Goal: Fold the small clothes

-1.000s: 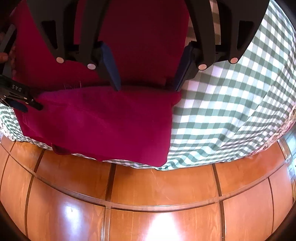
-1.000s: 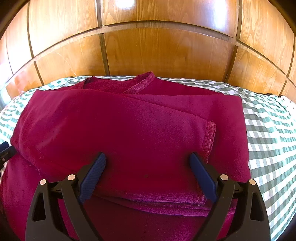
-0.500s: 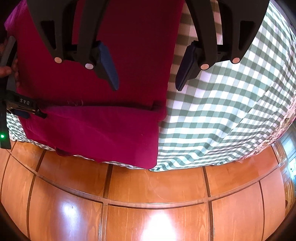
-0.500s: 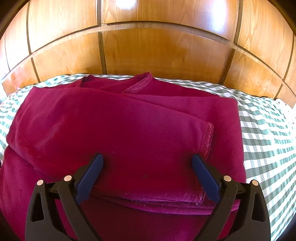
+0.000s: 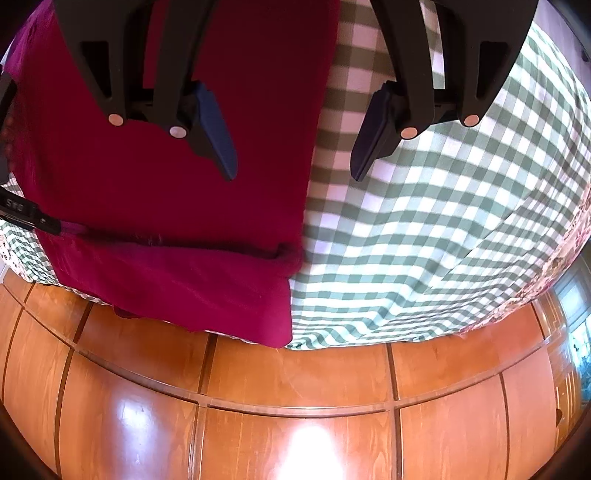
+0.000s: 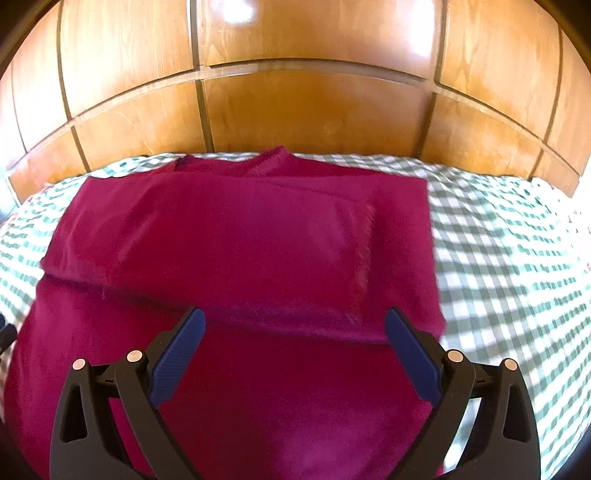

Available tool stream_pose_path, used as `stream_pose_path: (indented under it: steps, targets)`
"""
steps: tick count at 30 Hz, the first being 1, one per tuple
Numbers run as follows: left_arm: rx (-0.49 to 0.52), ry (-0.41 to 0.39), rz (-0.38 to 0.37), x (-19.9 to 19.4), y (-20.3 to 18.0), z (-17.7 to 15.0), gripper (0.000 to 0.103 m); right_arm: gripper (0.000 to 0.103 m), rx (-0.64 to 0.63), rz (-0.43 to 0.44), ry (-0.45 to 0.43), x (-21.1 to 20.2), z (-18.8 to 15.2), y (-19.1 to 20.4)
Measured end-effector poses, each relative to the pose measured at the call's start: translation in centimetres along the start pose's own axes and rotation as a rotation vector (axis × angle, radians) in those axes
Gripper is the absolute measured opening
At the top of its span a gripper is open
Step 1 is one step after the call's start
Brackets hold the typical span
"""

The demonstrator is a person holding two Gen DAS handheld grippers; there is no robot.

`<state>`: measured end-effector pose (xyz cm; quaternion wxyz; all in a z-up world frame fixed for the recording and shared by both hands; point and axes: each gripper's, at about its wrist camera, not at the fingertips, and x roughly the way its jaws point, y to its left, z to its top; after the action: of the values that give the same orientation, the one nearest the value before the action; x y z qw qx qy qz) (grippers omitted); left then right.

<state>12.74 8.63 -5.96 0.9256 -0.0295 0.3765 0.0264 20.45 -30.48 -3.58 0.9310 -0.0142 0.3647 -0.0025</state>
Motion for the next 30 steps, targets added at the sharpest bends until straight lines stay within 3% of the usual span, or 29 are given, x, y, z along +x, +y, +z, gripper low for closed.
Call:
stream_pose_path:
  steps: [13,25,30]
  targets:
    - [-0.010,0.068,-0.018,-0.9,2.2,-2.9,0.064,0.097,0.069,0.013,0.106,-3.7,-5.9,-5.8]
    - [-0.025,0.161,-0.216,-5.5,5.5,-8.4,0.052,0.097,0.111,0.163,0.218,-10.0,-15.1,-7.5]
    - [0.030,0.221,-0.294,-6.8,4.5,-10.7,0.041,0.082,0.099,0.224,0.309,-11.9,-18.4,-7.0]
